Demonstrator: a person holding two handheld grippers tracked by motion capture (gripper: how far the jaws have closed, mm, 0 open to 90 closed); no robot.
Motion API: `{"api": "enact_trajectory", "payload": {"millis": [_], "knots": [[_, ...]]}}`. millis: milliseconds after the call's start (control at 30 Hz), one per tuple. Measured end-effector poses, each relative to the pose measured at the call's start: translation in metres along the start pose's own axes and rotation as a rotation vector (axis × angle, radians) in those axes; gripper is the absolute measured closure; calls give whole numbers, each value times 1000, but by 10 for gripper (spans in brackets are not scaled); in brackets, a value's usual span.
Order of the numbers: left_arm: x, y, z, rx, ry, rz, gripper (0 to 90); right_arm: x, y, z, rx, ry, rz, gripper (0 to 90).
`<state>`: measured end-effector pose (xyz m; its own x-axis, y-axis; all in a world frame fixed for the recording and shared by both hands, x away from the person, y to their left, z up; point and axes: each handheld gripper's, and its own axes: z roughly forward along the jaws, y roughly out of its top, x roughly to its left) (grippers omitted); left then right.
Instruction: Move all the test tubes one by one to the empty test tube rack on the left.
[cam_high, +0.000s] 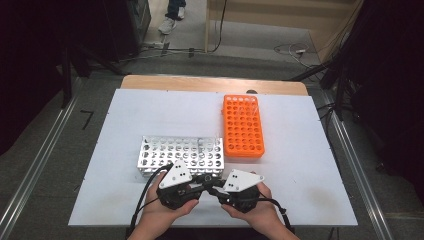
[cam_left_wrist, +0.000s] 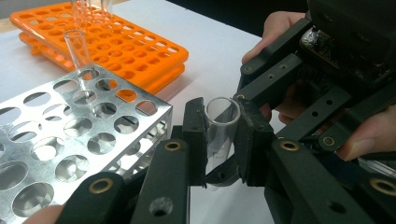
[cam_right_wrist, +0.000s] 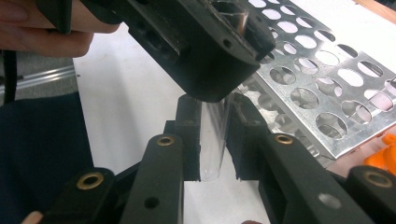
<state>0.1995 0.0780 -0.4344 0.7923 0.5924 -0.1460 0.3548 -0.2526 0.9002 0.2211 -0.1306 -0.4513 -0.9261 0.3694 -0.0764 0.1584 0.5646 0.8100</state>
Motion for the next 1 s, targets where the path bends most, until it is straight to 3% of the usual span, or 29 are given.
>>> {"api": "enact_trajectory", "payload": {"millis": [67,233,500,833,1000], "knots": [[1,1,0,4,9,3,765,-1,-2,-4,-17,11,8,621],[6,4,-4,10,35,3,765,-6,-5,-15,-56,31,22,493],[18,12,-14,-8,69,-4,766,-26,-15,-43,-131,-3,87,271],[31,30,-19,-11,103,15,766,-49,-33,-74,-163,-67,168,140],[38,40,-19,-9,114,23,765,-61,-45,-85,-164,-75,202,79]]}}
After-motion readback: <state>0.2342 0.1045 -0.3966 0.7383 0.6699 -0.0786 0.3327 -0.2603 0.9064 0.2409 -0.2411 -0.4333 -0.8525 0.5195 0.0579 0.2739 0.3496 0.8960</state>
